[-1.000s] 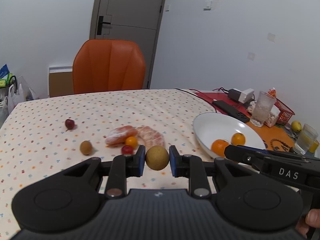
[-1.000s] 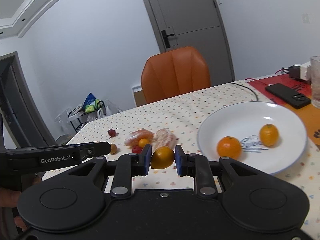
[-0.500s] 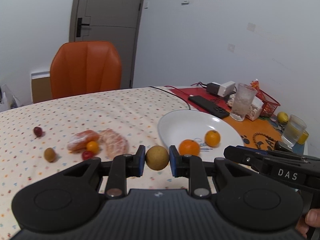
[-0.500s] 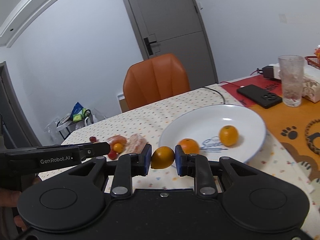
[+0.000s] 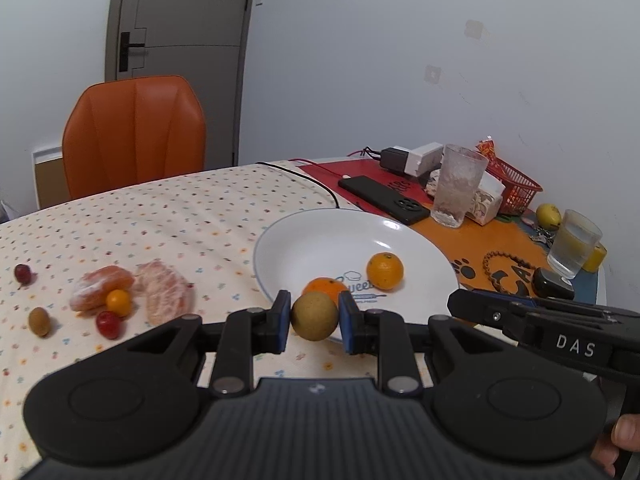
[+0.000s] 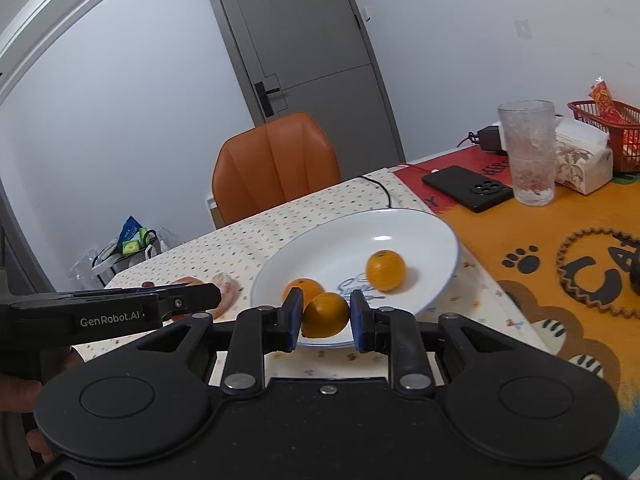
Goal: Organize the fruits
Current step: 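Carry the brown fruit over the plate while the right tool carries the yellow tomato, then open the left tool over the plate while the right tool releases the yellow tomato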
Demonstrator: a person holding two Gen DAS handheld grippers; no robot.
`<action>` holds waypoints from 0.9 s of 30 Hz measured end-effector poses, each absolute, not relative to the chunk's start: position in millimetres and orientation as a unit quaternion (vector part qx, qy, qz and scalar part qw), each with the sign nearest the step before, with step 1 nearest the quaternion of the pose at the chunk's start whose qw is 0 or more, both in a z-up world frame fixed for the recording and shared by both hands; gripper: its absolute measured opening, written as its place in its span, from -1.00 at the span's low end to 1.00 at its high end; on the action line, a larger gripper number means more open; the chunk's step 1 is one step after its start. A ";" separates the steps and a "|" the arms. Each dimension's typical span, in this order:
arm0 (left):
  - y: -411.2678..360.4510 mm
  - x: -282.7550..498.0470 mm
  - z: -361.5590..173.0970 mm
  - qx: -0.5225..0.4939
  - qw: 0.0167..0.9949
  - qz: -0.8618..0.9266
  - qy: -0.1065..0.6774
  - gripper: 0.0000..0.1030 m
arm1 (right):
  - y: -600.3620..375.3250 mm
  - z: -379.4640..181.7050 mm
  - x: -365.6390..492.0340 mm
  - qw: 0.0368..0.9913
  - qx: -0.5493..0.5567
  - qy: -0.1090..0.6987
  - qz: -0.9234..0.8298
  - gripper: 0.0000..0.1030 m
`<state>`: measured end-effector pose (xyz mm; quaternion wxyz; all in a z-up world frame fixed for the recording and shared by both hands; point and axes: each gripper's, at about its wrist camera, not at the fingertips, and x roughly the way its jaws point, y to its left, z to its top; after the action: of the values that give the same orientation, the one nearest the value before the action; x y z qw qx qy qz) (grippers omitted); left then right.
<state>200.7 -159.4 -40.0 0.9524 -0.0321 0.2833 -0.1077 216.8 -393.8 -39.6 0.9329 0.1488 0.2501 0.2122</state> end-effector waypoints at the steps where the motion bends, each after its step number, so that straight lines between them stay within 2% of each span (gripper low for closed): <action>1: -161.6 202.9 -41.1 -0.031 0.952 -0.110 0.285 -0.54 | -396.4 -41.2 218.6 0.933 0.151 0.251 0.210 -0.55; 23: -185.8 237.5 -54.2 -0.030 0.942 -0.124 0.311 -0.48 | -410.1 -52.9 254.6 0.930 0.167 0.260 0.201 -0.54; 27: -178.3 234.6 -52.2 -0.034 0.943 -0.117 0.310 -0.47 | -407.4 -52.2 254.1 0.931 0.168 0.255 0.199 -0.41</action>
<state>234.6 -178.3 -52.2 0.9430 -0.0340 0.3098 -0.1168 254.1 -407.4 -52.2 0.9313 0.1675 0.2546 0.1994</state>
